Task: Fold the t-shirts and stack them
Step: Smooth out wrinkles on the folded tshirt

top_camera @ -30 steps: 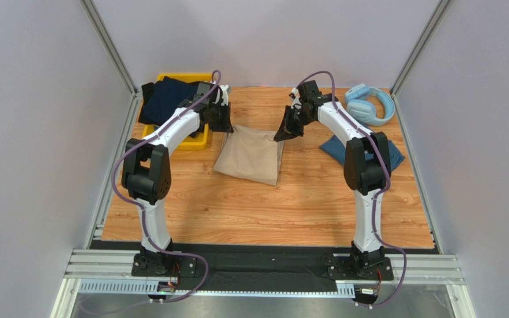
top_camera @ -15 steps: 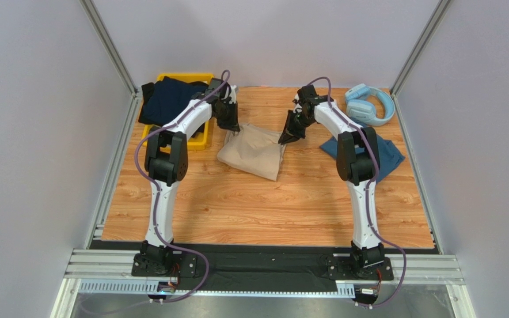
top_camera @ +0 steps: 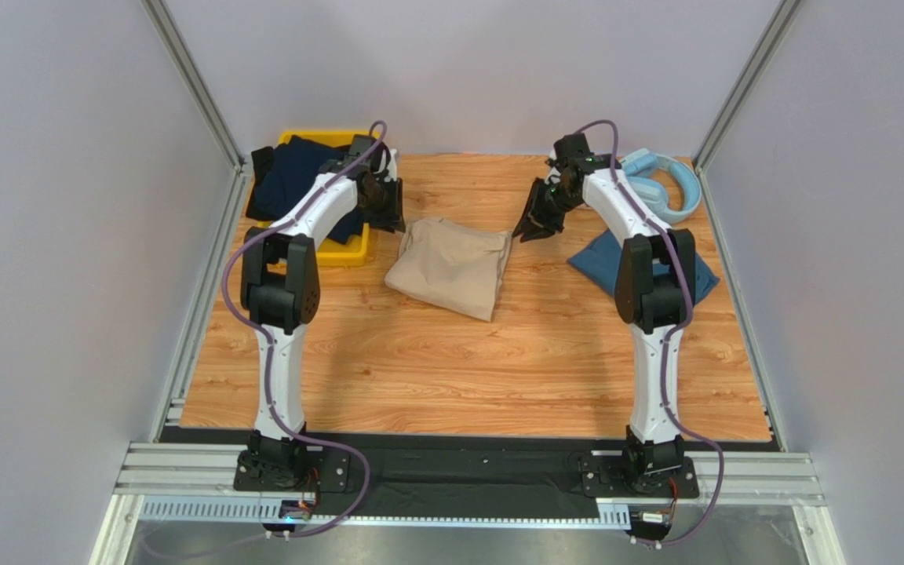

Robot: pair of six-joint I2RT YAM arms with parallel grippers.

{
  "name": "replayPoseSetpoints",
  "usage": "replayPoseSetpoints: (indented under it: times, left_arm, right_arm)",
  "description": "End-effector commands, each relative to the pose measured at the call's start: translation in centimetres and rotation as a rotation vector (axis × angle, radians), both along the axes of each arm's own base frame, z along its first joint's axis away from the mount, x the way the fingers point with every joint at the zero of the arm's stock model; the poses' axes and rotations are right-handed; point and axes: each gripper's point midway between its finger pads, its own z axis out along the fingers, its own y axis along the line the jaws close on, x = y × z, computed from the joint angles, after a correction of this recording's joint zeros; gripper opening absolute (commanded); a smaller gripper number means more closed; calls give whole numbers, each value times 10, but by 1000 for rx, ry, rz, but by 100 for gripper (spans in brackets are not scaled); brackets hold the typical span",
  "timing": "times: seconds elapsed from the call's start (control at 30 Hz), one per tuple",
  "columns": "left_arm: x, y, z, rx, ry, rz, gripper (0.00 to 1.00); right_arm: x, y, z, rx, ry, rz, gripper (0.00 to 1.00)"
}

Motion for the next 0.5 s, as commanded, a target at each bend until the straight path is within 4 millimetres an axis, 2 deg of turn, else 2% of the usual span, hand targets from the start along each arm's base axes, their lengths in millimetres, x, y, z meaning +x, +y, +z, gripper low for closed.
replayPoseSetpoints:
  times: [0.0,0.03,0.13,0.23,0.47]
  left_arm:
    - [0,20,86,-10,-173,37,36]
    - [-2,22,91,-15,-183,38,36]
    - [-17,7,111,-103,-193,-23,36]
    - [-32,-9,115,-203,-163,-68,34]
    - [-66,-41,66,-255,-18,-155,18]
  right_arm:
    - [1,-1,93,53,-183,12,28]
    - [-1,2,98,69,-185,18,28]
    - [-14,17,111,124,-178,55,27]
    - [-27,38,105,146,-145,105,25]
    - [-58,81,57,141,-19,203,19]
